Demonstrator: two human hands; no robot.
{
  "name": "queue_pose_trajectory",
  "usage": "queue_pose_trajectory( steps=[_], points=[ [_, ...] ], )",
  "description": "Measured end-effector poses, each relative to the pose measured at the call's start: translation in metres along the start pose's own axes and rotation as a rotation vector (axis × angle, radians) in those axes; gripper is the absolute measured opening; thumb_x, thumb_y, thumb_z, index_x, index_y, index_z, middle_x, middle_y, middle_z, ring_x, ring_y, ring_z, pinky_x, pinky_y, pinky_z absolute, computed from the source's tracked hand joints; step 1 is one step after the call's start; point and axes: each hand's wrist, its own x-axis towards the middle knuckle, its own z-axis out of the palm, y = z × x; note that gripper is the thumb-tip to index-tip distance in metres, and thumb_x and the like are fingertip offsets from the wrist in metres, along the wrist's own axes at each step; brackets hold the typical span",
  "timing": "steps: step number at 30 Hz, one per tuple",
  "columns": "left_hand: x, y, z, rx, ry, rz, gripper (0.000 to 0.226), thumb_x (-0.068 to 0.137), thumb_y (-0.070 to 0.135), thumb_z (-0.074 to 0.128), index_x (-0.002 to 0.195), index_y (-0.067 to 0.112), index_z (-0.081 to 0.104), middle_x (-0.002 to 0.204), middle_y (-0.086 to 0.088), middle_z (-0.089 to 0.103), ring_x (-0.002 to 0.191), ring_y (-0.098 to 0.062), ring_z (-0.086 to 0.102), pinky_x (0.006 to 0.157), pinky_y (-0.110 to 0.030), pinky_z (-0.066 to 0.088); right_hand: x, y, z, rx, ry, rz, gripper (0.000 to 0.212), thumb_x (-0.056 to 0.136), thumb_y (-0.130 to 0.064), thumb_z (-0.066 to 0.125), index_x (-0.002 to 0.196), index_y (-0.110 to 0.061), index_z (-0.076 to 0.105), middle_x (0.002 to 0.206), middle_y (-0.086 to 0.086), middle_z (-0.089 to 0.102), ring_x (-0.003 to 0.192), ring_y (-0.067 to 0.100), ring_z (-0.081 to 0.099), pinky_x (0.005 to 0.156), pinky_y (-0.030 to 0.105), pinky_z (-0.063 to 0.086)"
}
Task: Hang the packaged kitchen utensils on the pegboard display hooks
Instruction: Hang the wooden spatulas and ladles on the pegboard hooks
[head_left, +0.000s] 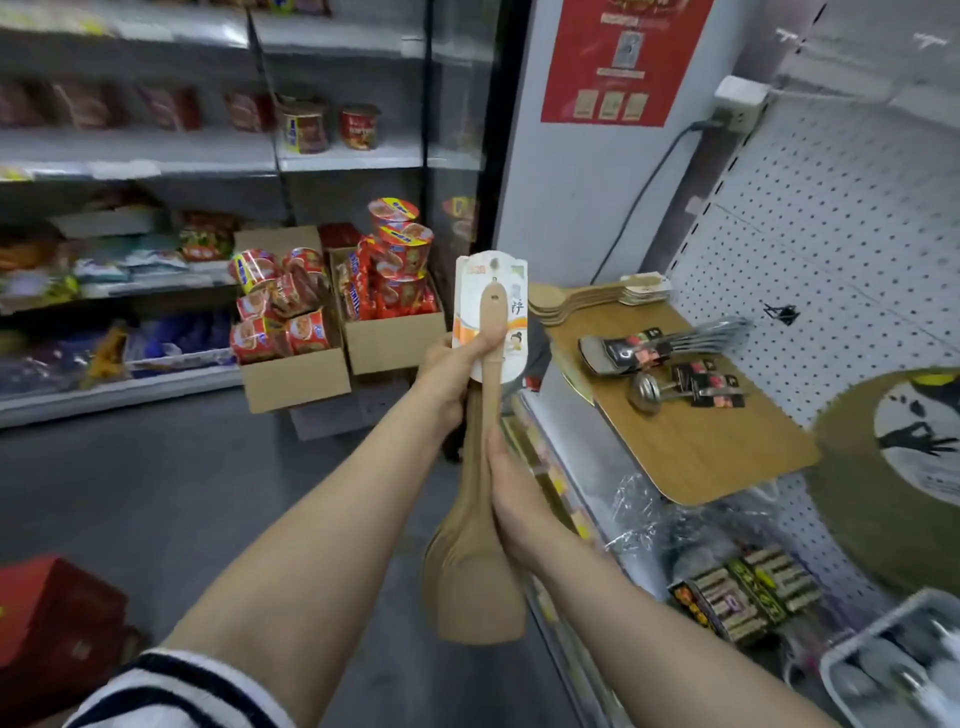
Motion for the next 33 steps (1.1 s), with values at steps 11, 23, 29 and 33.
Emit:
queue_pose_trajectory(
  steps=[11, 23, 29, 33],
  points=[
    [0.185, 0.011, 0.047, 0.040, -0.137, -0.116, 0.080, 0.055, 0.052, 0.094, 0.118, 0.009, 0.069, 0.103, -0.006, 0.078, 0.101, -0.026, 0.073, 0.091, -0.040, 0.057, 0.166, -0.036, -0.027, 0.133, 0.126, 0.012, 0.078, 0.076, -0.088, 0.050, 0.126, -0.031, 0.066, 0.126, 0.008, 0.069, 0.122, 0.034, 0.062, 0.108, 0.056, 0.046],
    [0.351, 0.033, 0.152, 0.290, -0.402, -0.420, 0.031, 0.088, 0.031, 0.076, 0.109, 0.010, 0.066, 0.089, -0.006, 0.068, 0.078, -0.019, 0.063, 0.073, -0.031, 0.055, 0.335, -0.090, -0.078, 0.414, 0.362, -0.046, 0.075, 0.076, -0.088, 0.054, 0.133, -0.039, 0.062, 0.132, -0.007, 0.068, 0.127, 0.019, 0.060, 0.111, 0.049, 0.045],
    [0.433, 0.011, 0.218, 0.401, -0.566, -0.553, 0.025, 0.088, 0.028, 0.077, 0.093, 0.006, 0.068, 0.088, -0.010, 0.068, 0.082, -0.023, 0.063, 0.083, -0.037, 0.053, 0.406, -0.110, -0.113, 0.609, 0.577, 0.017, 0.065, 0.082, -0.071, 0.059, 0.127, -0.024, 0.068, 0.114, 0.012, 0.075, 0.108, 0.036, 0.071, 0.100, 0.059, 0.052],
    [0.475, 0.000, 0.256, 0.467, -0.671, -0.646, 0.032, 0.085, 0.031, 0.079, 0.101, 0.005, 0.069, 0.100, -0.014, 0.069, 0.089, -0.026, 0.064, 0.075, -0.037, 0.055, 0.434, -0.128, -0.134, 0.696, 0.703, 0.012, 0.047, 0.100, -0.055, 0.051, 0.128, -0.022, 0.067, 0.116, 0.008, 0.076, 0.111, 0.029, 0.070, 0.104, 0.051, 0.052]
  ],
)
